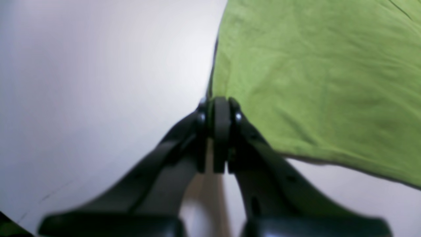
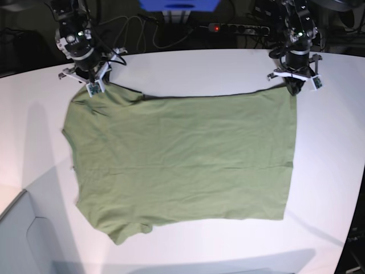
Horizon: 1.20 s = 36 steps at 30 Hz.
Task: Fold the T-shirt properly
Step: 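Close both grippers on the shoulder corners of the green shirt, then lift the shoulder edge with both grippers and pull it toward the robot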
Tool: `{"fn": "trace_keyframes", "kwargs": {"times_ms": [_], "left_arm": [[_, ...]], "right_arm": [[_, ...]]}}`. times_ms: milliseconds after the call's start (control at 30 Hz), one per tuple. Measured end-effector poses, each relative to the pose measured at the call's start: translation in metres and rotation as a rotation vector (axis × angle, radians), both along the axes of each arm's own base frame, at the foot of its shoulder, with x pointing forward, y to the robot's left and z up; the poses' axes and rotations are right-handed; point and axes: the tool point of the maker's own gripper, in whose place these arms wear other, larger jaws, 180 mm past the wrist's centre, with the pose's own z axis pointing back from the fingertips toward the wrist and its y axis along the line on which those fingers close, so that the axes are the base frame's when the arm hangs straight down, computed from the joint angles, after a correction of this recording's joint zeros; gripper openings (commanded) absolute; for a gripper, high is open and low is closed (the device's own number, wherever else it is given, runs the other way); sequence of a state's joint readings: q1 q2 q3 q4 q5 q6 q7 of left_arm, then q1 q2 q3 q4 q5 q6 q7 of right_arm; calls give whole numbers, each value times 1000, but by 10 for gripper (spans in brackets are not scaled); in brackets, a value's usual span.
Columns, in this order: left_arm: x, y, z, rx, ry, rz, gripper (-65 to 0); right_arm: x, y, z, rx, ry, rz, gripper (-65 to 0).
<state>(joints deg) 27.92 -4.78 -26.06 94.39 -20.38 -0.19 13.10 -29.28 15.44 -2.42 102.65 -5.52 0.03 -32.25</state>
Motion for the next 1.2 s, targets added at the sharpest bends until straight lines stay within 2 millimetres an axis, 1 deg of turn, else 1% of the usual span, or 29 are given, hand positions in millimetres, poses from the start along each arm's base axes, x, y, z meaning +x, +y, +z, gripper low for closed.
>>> {"fn": "trace_keyframes", "kwargs": {"times_ms": [33, 133, 267, 300, 367, 467, 500, 567, 633, 767, 900, 967, 1100, 1200], "left_arm": [[0, 0, 0, 0, 0, 0, -650], [2, -1, 3, 3, -6, -4, -650], [5, -2, 16, 20, -33, -20, -650], [5, -3, 20, 27, -39, -25, -650], [1, -4, 24, 38, -35, -35, -650], [-5, -5, 29, 48, -31, -46, -650], [-6, -6, 32, 51, -36, -51, -650], [-10, -8, 38, 56, -40, -61, -650], [-17, -9, 38, 62, -25, -66, -650], [-30, -12, 43, 73, -4, -82, -650], [-33, -13, 45, 76, 0, -86, -650], [-33, -14, 45, 74, -2, -84, -650], [-25, -14, 49, 76, -24, -84, -650], [-7, -14, 55, 75, -70, -81, -650]], "right_arm": [[-1, 0, 0, -5, 1, 2, -650], [-2, -1, 3, -17, 11, 6, -647], [-13, -6, 11, -43, 42, 1, -649], [-14, -11, 16, -47, 35, -12, -649], [-8, -23, 31, -76, -5, -33, -649], [3, -27, 49, -74, -74, -48, -649], [2, -32, 51, -80, -76, -58, -649], [-6, -43, 51, -108, -55, -78, -649], [-10, -47, 55, -117, -54, -85, -649], [-6, -43, 70, -117, -90, -17, -649], [-11, -39, 69, -113, -67, 44, -649], [-8, -37, 69, -107, -71, 57, -649], [11, -28, 75, -99, -111, 113, -649], [28, -26, 82, -90, -154, 121, -649]]}}
